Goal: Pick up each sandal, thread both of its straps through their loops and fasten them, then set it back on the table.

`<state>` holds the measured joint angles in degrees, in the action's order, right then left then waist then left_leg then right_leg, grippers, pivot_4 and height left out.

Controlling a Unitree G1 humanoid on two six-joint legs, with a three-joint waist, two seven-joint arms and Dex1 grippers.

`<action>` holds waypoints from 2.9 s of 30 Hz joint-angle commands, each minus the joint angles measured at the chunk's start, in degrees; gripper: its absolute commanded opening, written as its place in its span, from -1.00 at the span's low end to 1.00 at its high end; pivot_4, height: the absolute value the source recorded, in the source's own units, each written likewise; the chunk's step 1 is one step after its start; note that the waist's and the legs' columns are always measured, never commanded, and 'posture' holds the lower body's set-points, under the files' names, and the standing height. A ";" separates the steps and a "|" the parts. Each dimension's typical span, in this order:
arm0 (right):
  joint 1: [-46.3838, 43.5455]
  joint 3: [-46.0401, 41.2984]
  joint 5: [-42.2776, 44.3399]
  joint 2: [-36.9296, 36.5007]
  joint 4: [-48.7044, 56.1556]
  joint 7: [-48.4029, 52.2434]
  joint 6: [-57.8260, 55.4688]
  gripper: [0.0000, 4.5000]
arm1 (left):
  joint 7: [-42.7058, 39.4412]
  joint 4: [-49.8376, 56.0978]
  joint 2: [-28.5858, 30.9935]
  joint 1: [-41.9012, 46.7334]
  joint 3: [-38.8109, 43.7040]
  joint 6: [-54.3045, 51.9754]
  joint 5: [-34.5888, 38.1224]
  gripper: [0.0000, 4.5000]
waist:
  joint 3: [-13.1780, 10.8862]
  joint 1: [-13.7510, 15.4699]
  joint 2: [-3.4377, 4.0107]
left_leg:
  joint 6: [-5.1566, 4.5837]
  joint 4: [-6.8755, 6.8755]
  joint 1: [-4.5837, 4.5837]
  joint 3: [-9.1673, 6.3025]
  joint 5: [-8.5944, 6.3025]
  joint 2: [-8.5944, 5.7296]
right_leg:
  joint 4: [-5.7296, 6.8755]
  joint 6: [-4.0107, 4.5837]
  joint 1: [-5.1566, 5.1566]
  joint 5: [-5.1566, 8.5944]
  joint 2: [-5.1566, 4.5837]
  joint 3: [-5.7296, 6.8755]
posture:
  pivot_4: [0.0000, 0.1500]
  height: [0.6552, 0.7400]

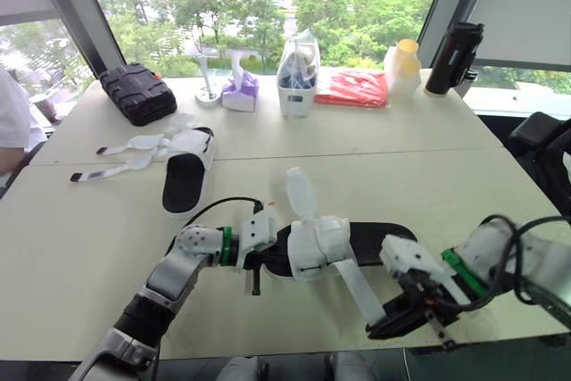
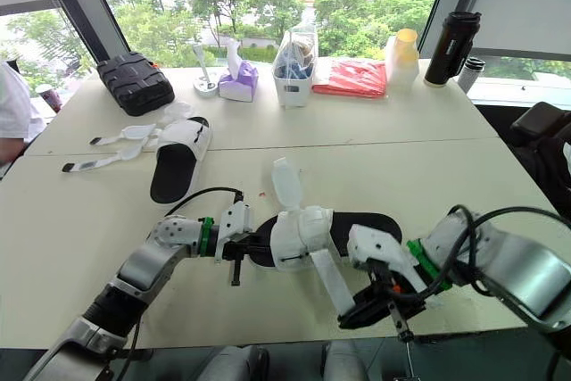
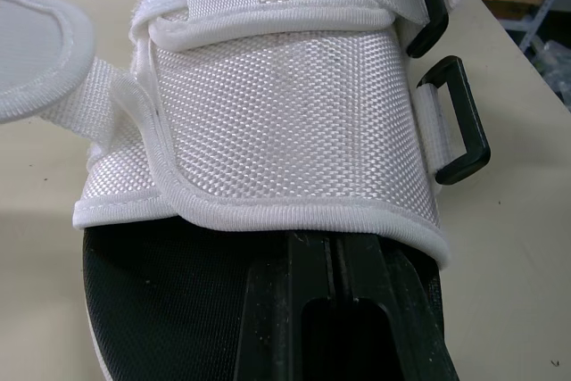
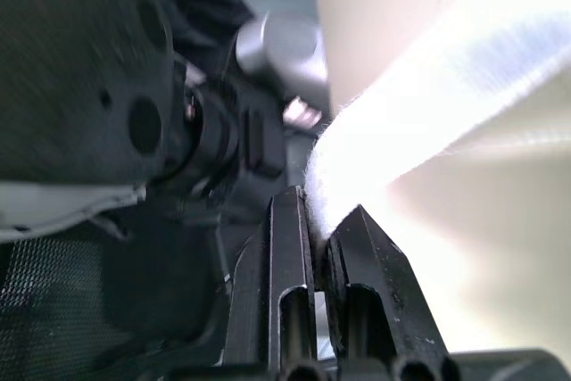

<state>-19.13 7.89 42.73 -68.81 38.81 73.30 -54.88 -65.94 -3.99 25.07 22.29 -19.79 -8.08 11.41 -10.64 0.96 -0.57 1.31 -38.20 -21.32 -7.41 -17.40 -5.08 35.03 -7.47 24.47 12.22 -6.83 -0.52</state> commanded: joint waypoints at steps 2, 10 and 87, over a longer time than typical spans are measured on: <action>-6.95 -3.09 3.57 0.76 -1.05 -0.49 -2.16 -0.99 | -0.73 -3.92 0.75 -0.95 -3.70 -0.60 -3.94 -1.00 | 0.01 -0.07 0.01 | 0.00 0.00 0.02 0.02 0.00 0.00 | 0.00 0.00 -0.02 0.00 0.00 -0.01 | 1.00 1.00; -21.17 3.20 0.92 11.06 -13.82 -4.39 -5.95 -0.99 | -1.58 -6.25 0.09 0.55 -5.07 0.94 -5.34 -1.00 | 0.08 0.27 0.04 | 0.00 -0.03 0.02 -0.02 0.01 -0.04 | -0.02 0.01 -0.05 -0.01 -0.03 0.00 | 1.00 1.00; -32.34 -9.90 1.45 29.21 -37.15 -12.17 -17.73 -1.00 | -3.20 -6.55 1.79 0.23 -6.80 2.80 -7.15 -1.00 | 0.51 -0.24 0.37 | 0.00 0.02 0.04 -0.04 0.01 -0.08 | 0.07 0.05 0.02 -0.04 -0.01 -0.01 | 1.00 1.00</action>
<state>-50.09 1.23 42.19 -38.93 -0.15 61.03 -73.58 -68.30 -6.65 25.90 24.68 -21.80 -4.06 9.10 -10.13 0.71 -0.20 1.31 -38.18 -21.29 -7.46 -17.40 -5.16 35.10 -7.43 24.49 12.18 -6.84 -0.53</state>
